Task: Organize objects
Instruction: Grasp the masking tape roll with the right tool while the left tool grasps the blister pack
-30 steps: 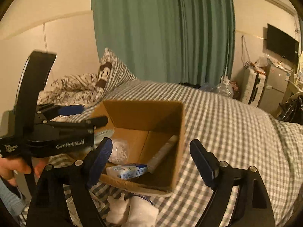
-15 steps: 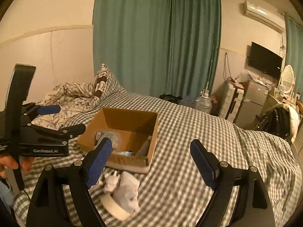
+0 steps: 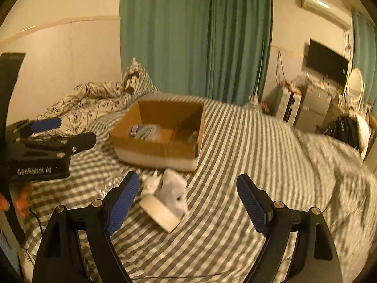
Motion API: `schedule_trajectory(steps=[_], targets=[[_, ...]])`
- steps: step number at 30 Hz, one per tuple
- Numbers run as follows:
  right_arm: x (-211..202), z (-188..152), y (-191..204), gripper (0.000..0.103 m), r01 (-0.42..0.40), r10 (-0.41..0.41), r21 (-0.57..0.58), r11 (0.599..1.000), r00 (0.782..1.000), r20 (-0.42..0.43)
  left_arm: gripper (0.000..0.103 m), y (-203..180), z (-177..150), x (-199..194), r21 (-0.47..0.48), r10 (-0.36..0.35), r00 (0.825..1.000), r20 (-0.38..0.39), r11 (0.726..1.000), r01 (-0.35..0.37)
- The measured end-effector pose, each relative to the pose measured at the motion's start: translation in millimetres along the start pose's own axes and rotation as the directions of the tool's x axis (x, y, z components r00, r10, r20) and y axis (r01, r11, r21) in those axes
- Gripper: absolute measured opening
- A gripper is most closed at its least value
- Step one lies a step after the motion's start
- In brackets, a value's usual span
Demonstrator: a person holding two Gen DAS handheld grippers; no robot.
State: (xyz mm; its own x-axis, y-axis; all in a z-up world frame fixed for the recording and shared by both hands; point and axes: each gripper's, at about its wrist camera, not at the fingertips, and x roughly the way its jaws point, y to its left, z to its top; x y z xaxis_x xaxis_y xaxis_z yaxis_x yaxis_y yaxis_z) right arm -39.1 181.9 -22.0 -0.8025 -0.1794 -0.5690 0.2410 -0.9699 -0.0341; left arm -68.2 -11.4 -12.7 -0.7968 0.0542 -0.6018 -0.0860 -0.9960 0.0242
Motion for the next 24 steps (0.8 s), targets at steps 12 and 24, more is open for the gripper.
schedule_trajectory(steps=[12,24], targets=[[78.7,-58.3,9.3,0.085,-0.061,0.059,-0.007,0.998,0.979,-0.196,0.103,-20.1,-68.9,62.0,0.126,0.121,0.987,-0.108,0.986,-0.108],[112.5,-58.4,14.6,0.033,-0.097,0.101,0.028,0.995,0.971,-0.219,0.103,2.0,-75.9,92.9,0.068,0.102,0.969,-0.227,0.994,-0.088]])
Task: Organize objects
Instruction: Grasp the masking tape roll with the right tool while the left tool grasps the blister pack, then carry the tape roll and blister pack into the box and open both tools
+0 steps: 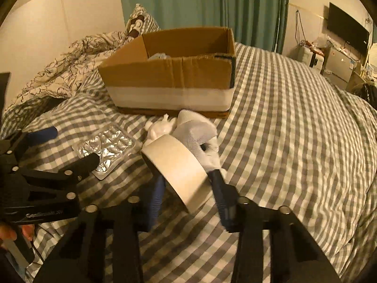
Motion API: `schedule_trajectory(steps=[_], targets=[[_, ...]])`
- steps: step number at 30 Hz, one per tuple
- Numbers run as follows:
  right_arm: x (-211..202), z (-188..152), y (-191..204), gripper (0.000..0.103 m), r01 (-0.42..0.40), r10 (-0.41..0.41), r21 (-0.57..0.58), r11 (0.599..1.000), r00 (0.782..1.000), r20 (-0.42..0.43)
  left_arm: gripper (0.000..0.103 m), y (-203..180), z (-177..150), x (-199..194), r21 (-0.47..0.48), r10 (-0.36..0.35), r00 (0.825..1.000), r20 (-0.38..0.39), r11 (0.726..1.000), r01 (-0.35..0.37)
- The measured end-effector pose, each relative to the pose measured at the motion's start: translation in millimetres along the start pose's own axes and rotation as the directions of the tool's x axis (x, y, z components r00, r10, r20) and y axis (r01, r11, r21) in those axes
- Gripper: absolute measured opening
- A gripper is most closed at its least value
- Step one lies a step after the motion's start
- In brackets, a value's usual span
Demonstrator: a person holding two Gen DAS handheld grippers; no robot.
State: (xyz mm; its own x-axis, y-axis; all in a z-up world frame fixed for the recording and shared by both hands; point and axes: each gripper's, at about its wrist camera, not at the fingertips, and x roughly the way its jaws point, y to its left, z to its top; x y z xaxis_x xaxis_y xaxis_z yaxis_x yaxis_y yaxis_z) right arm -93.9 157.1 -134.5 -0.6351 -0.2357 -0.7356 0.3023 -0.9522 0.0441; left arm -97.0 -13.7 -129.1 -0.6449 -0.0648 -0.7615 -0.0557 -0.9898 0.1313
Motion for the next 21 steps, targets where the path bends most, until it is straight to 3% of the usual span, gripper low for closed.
schedule_trajectory(steps=[3,9,13,15,17,21], targets=[[-15.1,2.7,-11.7,0.03,0.016,-0.018,0.034,0.999,0.999,0.04,0.103,-11.0,0.6,12.0,0.048,0.03,0.998,-0.054,0.998,-0.027],[-43.2,7.2,-40.0,0.018,0.06,-0.07,0.097,0.993,0.993,0.097,0.103,-20.1,8.5,37.6,0.066,0.078,0.994,-0.081,0.995,-0.072],[-53.3,5.4,-57.1,0.015,0.075,-0.091,0.144,0.987,0.989,0.113,0.103,-28.0,13.0,58.2,0.097,0.091,0.991,-0.103,0.992,-0.081],[-59.6,3.3,-64.7,0.015,0.073,-0.093,0.161,0.984,0.988,0.124,0.095,-31.7,11.3,63.8,0.091,0.015,0.993,-0.116,0.996,-0.005],[-66.0,3.1,-68.3,0.014,0.069,-0.092,0.167,0.983,0.986,0.136,0.07,-34.5,7.8,66.6,0.099,0.006,0.992,-0.126,0.995,0.007],[-78.1,1.8,-70.3,0.013,0.078,-0.103,0.17,0.982,0.983,0.149,0.07,-33.9,2.0,57.3,0.096,-0.056,0.991,-0.119,0.993,0.067]])
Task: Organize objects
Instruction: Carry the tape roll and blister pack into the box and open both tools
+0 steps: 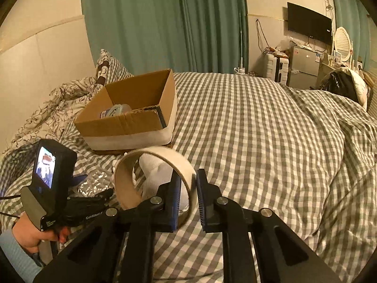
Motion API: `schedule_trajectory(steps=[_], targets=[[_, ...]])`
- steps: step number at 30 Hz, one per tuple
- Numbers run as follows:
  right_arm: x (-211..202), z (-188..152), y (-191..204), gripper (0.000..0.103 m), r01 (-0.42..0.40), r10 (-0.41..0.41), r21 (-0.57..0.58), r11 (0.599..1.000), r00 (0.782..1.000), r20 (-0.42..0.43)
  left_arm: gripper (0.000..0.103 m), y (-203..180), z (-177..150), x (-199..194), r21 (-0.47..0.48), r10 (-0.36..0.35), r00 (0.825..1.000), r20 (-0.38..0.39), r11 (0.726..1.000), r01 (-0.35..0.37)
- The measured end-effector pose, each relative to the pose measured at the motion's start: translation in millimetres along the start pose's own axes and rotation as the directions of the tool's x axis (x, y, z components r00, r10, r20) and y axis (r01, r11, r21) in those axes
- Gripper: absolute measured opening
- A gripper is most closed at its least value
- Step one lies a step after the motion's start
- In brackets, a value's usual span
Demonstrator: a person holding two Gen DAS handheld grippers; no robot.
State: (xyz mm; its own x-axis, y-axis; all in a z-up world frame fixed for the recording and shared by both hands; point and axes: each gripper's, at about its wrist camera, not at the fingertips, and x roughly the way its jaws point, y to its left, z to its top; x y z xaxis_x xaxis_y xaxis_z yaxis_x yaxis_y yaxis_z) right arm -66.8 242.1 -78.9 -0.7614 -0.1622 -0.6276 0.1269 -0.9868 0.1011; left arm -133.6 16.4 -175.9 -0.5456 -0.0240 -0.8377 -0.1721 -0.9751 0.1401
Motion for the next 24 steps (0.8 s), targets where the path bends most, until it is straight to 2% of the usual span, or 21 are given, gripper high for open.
schedule_trajectory(steps=[2,6,11,14,18,24], targets=[[-5.8,-0.1,0.0,0.013,0.0,0.0,0.001,1.0,1.0,0.008,0.07,0.5,-4.2,-9.4,-0.014,-0.023,1.0,0.018,1.0,0.023],[-18.5,0.6,3.3,0.012,0.002,-0.002,-0.006,1.0,1.0,0.026,0.07,-2.6,-14.2,-40.3,-0.041,-0.022,0.996,0.083,0.999,0.025],[-37.1,1.2,8.2,0.012,0.001,-0.001,-0.014,1.0,0.998,0.055,0.07,-3.0,-15.1,-90.4,-0.051,-0.051,0.982,0.181,0.997,0.061],[-48.6,3.0,12.6,0.011,0.001,0.001,-0.026,1.0,0.997,0.071,0.07,1.6,-5.4,-127.8,-0.055,-0.05,0.964,0.263,0.996,0.067],[-61.2,13.8,23.1,0.011,0.005,0.001,-0.059,0.998,0.995,0.102,0.07,16.0,12.9,-174.0,-0.085,-0.038,0.931,0.364,0.994,0.073],[-71.9,54.3,49.1,0.011,-0.02,0.04,-0.12,0.993,0.986,0.165,0.07,35.5,49.3,-210.9,-0.09,-0.013,0.897,0.442,0.994,0.059]])
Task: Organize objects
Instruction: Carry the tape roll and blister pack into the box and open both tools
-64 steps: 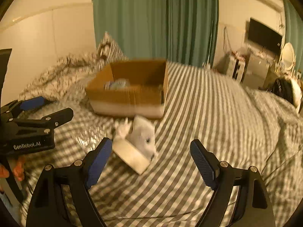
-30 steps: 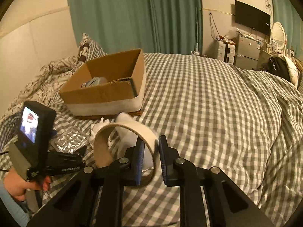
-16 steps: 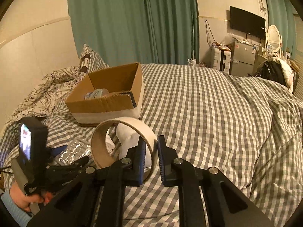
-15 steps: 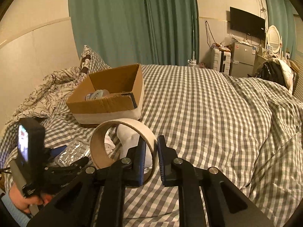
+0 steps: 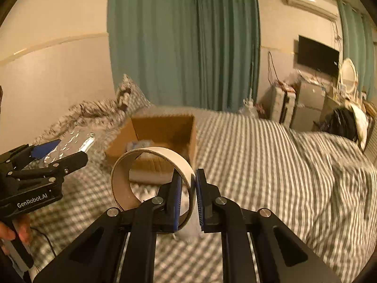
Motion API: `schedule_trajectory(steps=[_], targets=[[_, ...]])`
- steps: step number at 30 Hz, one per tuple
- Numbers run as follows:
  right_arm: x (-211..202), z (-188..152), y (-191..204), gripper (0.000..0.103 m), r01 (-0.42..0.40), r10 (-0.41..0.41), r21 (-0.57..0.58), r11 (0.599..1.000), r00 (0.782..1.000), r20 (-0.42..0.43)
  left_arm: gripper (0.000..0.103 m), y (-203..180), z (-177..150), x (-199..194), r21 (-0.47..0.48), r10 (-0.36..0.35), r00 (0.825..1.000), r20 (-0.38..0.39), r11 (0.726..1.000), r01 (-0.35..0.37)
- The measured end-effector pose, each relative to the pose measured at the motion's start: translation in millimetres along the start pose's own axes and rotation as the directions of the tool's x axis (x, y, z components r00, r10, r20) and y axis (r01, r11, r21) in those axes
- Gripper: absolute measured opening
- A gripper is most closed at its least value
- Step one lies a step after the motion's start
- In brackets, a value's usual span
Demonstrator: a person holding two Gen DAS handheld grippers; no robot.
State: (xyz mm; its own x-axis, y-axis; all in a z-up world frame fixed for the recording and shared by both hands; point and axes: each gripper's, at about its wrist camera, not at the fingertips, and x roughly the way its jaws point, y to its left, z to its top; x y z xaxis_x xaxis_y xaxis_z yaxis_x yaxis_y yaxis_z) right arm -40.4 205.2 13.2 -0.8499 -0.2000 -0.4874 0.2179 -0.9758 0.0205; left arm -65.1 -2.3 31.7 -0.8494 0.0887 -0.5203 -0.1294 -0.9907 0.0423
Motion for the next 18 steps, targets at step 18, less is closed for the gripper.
schedule_trajectory(steps=[18], targets=[[126.6,124.0,23.7,0.011,-0.028,0.03,-0.073,0.997,0.999,0.026,0.07,36.5,94.2,107.3,0.01,0.063,0.997,0.04,0.998,-0.064]])
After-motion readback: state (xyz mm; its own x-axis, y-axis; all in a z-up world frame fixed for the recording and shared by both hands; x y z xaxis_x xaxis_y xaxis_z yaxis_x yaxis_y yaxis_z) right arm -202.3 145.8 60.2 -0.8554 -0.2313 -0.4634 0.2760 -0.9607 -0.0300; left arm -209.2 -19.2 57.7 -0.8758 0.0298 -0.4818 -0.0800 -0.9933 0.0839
